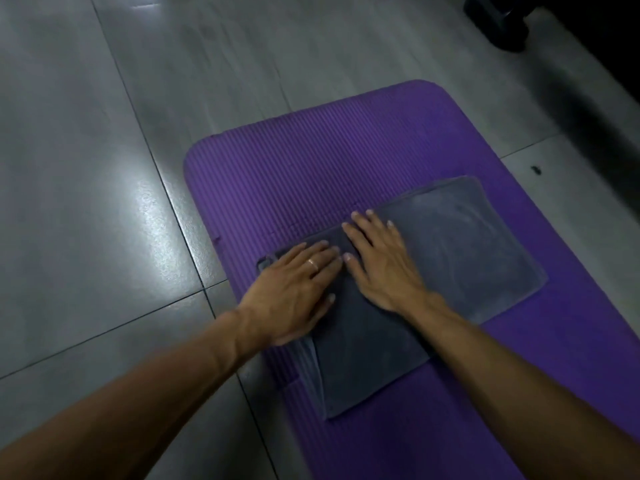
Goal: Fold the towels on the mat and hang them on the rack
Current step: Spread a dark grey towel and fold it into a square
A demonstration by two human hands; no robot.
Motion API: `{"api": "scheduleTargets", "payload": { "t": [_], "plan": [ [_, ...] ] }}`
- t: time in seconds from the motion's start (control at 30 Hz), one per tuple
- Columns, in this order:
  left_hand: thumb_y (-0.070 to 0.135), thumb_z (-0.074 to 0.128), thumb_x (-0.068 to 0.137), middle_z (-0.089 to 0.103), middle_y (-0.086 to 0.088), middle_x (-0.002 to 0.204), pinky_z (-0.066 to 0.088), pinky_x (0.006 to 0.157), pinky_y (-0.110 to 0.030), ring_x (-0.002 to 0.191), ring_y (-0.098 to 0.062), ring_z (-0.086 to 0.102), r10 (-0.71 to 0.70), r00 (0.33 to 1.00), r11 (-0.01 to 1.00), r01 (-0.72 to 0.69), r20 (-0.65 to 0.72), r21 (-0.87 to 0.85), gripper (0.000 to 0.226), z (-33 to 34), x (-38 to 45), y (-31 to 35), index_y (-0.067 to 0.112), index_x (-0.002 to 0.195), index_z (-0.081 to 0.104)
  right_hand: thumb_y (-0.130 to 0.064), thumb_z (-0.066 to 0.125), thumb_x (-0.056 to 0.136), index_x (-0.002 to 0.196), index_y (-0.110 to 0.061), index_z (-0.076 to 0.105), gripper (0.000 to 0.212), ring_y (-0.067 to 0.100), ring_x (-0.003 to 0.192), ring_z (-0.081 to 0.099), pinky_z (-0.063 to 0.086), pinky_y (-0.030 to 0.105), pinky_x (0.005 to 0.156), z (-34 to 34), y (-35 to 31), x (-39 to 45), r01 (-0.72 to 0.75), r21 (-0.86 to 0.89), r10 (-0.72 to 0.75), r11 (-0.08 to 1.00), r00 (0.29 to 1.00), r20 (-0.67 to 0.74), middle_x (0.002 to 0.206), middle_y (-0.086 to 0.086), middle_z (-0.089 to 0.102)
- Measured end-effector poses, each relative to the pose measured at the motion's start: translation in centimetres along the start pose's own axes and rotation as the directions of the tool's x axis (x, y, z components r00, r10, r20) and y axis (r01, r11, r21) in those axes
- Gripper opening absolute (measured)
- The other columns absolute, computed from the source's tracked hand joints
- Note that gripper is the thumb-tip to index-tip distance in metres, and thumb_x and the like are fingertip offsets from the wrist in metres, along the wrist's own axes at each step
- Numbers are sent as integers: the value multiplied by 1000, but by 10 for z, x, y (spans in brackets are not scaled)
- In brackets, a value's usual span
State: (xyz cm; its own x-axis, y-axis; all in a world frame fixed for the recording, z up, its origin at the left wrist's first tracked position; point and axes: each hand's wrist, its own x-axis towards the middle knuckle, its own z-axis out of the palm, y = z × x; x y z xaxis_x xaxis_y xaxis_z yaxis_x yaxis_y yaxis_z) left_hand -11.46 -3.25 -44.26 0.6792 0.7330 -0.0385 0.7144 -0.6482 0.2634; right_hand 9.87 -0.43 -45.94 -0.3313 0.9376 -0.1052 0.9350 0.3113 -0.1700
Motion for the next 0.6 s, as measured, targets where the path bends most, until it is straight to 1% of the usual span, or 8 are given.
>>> {"api": "scheduleTargets", "payload": {
  "t": [0.07,0.1,0.2,0.27,0.33,0.4,0.5,0.6],
  "plan": [
    [59,15,96,15,-11,160,5,121,-40,149,-24,7,-114,985,992,106,126,69,75,16,-11,-6,9,152,10,-56,11,93,154,-23,15,69,17,150,2,-3,41,121,2,10,0,-16,-21,17,1000,998,62,162,1,7],
    [63,12,94,10,-11,160,4,120,-40,149,-24,3,-154,980,986,144,125,85,80,20,-21,-12,8,152,7,-59,8,92,154,-27,9,70,15,150,-2,-6,42,120,1,21,3,-42,-68,46,997,997,59,163,-1,2],
    [65,24,93,16,-17,158,10,118,-40,147,-28,15,-242,964,966,228,112,124,87,17,-51,-26,0,151,19,-65,5,91,154,-31,-1,72,13,148,-11,-10,46,119,-10,52,14,-184,-123,196,975,976,96,163,-3,-8],
    [58,30,92,34,-20,151,15,116,-43,142,-31,30,-261,964,958,251,56,139,81,5,-56,-28,-3,144,36,-66,9,93,153,-31,-6,71,13,148,-15,-12,48,118,-13,56,19,-230,-134,247,964,960,132,162,-3,-13],
    [50,34,91,43,-19,146,18,116,-47,141,-33,32,-254,967,960,256,-30,109,71,-5,-40,-23,-1,139,45,-64,11,95,153,-28,-8,71,16,148,-16,-13,47,118,-12,48,18,-240,-146,259,960,958,122,161,0,-15],
    [41,33,92,43,-19,147,22,117,-49,141,-34,31,-199,977,976,205,-81,76,64,-8,-5,-11,0,140,44,-59,11,96,154,-23,-1,70,19,149,-11,-9,45,119,-11,41,11,-223,-129,230,966,972,42,162,3,-8],
    [39,23,96,31,-15,154,17,119,-49,145,-31,22,-76,997,994,75,18,75,63,8,48,18,3,147,34,-50,14,95,154,-19,15,66,19,150,3,2,43,121,-9,37,-7,-139,-42,139,989,990,-4,162,4,8],
    [57,8,96,7,-6,162,3,120,-51,149,-27,1,-177,979,978,163,106,133,73,25,54,22,13,154,9,-58,12,94,153,-30,3,66,12,149,-8,-6,40,121,-10,60,-16,-59,-48,63,997,993,95,162,-4,-4]
  ]
}}
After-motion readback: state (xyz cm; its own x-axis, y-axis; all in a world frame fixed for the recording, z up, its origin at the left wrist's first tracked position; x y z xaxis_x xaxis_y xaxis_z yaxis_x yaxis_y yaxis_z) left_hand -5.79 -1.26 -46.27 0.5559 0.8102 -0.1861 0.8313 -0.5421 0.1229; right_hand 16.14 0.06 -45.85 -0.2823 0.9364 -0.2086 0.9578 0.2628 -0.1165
